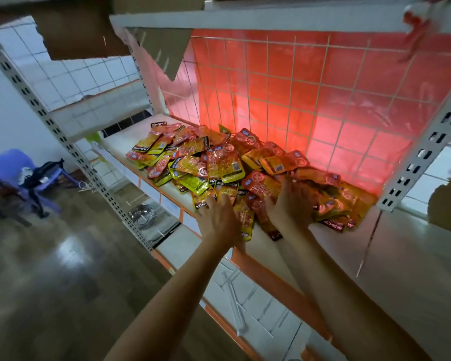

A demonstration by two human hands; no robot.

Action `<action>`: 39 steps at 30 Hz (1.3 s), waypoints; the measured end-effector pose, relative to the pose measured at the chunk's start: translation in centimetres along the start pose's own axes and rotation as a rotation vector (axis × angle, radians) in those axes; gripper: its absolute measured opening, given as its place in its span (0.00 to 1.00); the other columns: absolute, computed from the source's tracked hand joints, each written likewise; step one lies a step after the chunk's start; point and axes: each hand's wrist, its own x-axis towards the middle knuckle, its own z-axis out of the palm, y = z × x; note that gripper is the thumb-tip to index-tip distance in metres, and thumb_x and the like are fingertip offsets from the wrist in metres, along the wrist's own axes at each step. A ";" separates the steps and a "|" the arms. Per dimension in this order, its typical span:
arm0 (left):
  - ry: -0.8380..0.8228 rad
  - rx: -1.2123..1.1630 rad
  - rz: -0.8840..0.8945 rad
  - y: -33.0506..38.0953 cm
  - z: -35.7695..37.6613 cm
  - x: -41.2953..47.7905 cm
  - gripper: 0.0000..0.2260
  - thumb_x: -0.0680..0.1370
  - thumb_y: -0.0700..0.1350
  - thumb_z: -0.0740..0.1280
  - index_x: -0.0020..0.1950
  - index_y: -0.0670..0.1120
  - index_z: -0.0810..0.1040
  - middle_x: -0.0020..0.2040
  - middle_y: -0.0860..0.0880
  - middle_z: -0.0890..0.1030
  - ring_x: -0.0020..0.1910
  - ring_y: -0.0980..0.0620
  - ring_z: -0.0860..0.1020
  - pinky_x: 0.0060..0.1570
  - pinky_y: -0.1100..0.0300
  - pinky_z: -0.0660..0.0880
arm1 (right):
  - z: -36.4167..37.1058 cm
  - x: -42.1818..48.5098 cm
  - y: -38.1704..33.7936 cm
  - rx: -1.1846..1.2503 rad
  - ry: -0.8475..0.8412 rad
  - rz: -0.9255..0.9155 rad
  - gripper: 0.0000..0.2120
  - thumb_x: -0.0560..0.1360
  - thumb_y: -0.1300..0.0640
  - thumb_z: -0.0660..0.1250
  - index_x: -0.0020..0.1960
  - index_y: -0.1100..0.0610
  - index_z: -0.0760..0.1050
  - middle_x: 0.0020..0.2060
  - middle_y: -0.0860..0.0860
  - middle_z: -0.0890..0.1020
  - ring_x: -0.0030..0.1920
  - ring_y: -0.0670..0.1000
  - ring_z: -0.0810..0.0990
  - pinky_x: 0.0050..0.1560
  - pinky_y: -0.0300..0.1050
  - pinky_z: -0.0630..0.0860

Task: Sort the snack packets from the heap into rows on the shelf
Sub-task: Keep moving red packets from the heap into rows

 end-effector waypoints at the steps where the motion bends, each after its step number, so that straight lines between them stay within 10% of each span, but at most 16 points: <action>1: 0.011 -0.011 0.009 -0.1 0.0 0.1 0.15 0.80 0.52 0.61 0.63 0.46 0.68 0.58 0.40 0.71 0.58 0.37 0.73 0.56 0.46 0.71 | 0.3 0.0 -0.1 -0.032 -0.002 0.013 0.28 0.76 0.47 0.64 0.73 0.55 0.61 0.69 0.57 0.68 0.70 0.59 0.61 0.68 0.54 0.60; 14: 0.153 0.011 0.342 -0.6 0.5 0.1 0.22 0.81 0.41 0.54 0.75 0.40 0.58 0.55 0.40 0.79 0.55 0.38 0.77 0.48 0.49 0.72 | -0.3 -4.0 0.1 0.175 0.240 0.181 0.19 0.74 0.56 0.68 0.63 0.58 0.71 0.57 0.57 0.78 0.58 0.60 0.76 0.52 0.52 0.74; 18: 0.321 -0.097 0.537 -0.5 -0.4 -0.7 0.13 0.75 0.38 0.67 0.60 0.39 0.77 0.41 0.40 0.82 0.40 0.39 0.80 0.38 0.53 0.73 | -1.2 -6.3 0.8 0.302 0.303 0.265 0.23 0.74 0.52 0.69 0.65 0.58 0.69 0.55 0.59 0.81 0.55 0.63 0.78 0.51 0.54 0.75; 28: 0.316 -0.722 0.774 4.6 -0.3 -5.1 0.07 0.65 0.31 0.68 0.36 0.41 0.83 0.54 0.38 0.79 0.54 0.37 0.76 0.50 0.50 0.74 | -6.3 -11.5 6.8 0.552 0.457 0.441 0.14 0.74 0.55 0.70 0.57 0.57 0.72 0.46 0.51 0.80 0.38 0.45 0.76 0.34 0.33 0.68; 39: -0.197 -0.963 0.869 14.3 2.3 -16.8 0.16 0.73 0.28 0.64 0.46 0.45 0.85 0.48 0.48 0.85 0.45 0.57 0.80 0.50 0.68 0.77 | -12.8 -20.2 17.4 0.590 0.561 0.583 0.11 0.74 0.52 0.70 0.53 0.51 0.71 0.40 0.43 0.76 0.38 0.39 0.76 0.35 0.34 0.68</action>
